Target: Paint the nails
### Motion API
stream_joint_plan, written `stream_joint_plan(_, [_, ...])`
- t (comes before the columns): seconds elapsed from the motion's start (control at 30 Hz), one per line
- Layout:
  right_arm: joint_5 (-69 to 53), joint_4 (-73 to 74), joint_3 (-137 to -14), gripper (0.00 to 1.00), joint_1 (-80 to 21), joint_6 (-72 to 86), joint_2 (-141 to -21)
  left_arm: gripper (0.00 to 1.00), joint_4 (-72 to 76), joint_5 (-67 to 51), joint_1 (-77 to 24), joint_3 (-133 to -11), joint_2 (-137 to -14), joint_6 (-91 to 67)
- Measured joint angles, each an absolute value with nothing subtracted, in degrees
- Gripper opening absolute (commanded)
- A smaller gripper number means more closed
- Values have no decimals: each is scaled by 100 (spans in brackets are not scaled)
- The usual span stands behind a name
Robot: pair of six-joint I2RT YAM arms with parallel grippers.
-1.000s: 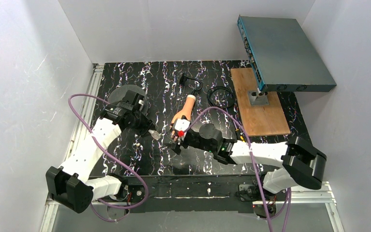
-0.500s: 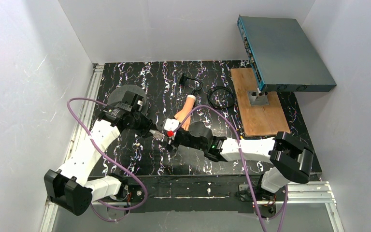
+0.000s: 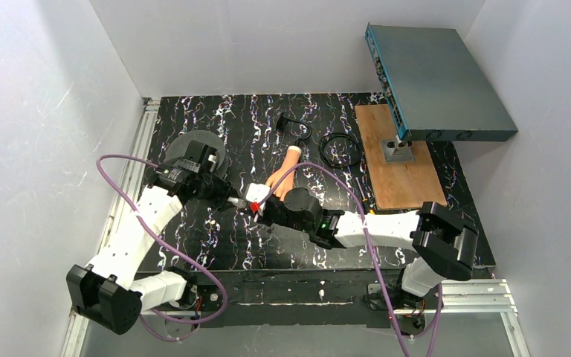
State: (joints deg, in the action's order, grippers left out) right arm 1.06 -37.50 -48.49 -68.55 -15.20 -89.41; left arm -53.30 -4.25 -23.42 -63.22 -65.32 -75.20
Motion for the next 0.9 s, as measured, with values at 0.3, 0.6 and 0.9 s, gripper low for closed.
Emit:
stream_joint_plan(0.3, [340,-3562,-4950,1,-6910,-1597,-8941,21,-5358,-346,-2311,-6302,-6523,-7673])
stream_joint_plan(0.6, [373,-3371,-4947,1,-6908,-1487,-8930,80,-4965,-810,-2373,-6125,-6399,-7397])
stream_joint_plan(0.9, [368,-3341,-4762,1,-6908,-1343,-8698,95,-4517,-1079,-2375,-6036,-6178,-6879])
